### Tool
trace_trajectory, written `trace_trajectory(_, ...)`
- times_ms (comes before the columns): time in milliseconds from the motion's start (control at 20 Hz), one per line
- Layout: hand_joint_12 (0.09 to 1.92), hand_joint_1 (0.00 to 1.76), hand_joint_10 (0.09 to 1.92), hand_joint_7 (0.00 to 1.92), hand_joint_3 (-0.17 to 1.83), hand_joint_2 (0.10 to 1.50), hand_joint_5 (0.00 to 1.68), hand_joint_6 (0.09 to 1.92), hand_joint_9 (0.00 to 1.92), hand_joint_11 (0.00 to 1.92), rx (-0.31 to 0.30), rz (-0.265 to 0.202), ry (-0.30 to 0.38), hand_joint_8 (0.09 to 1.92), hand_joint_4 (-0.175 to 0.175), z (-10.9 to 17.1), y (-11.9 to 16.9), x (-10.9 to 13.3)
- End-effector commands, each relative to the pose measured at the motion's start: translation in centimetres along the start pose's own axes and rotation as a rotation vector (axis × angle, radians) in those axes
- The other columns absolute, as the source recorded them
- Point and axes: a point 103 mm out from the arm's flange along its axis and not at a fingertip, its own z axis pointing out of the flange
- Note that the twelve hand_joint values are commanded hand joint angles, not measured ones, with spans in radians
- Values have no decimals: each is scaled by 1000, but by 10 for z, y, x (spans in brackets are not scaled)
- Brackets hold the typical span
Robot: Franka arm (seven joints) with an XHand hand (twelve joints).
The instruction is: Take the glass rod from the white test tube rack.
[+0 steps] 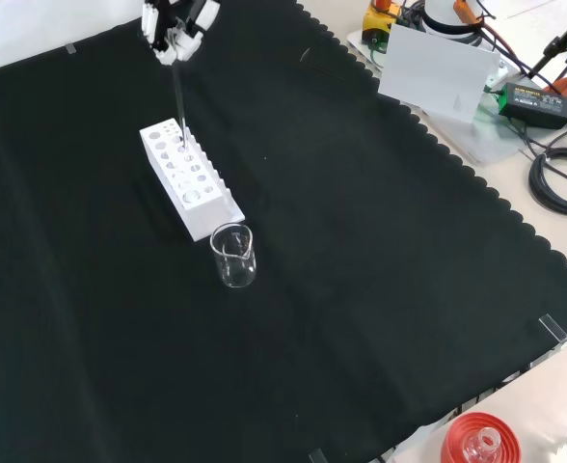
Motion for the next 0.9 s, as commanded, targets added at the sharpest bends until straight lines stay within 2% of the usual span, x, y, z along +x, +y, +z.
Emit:
trace_trajectory(50, 708, 1309, 540, 1248, -175, 1088, 1200, 643, 1634, 1493, 39, 1, -30, 658, -175, -14, -30, 10)
trace_trajectory(200, 709, 1310, 538, 1250, -175, 1087, 1202, 640, 1636, 1494, 27, -19, -27, 655, -175, -24, -39, 17)
trace_trajectory(350, 708, 1310, 536, 1253, -175, 1086, 1204, 635, 1638, 1495, 23, -20, -35, 650, -175, -28, -43, 23)
trace_trajectory(450, 708, 1310, 534, 1254, -175, 1086, 1205, 633, 1639, 1495, 7, -24, 2, 648, -175, -33, -45, 27)
trace_trajectory(650, 709, 1311, 532, 1256, -175, 1085, 1207, 629, 1640, 1496, -9, -33, -32, 645, -175, -39, -46, 42)
trace_trajectory(900, 709, 1311, 530, 1258, -175, 1084, 1210, 625, 1641, 1498, -33, -50, -3, 641, -175, -45, -56, 45)
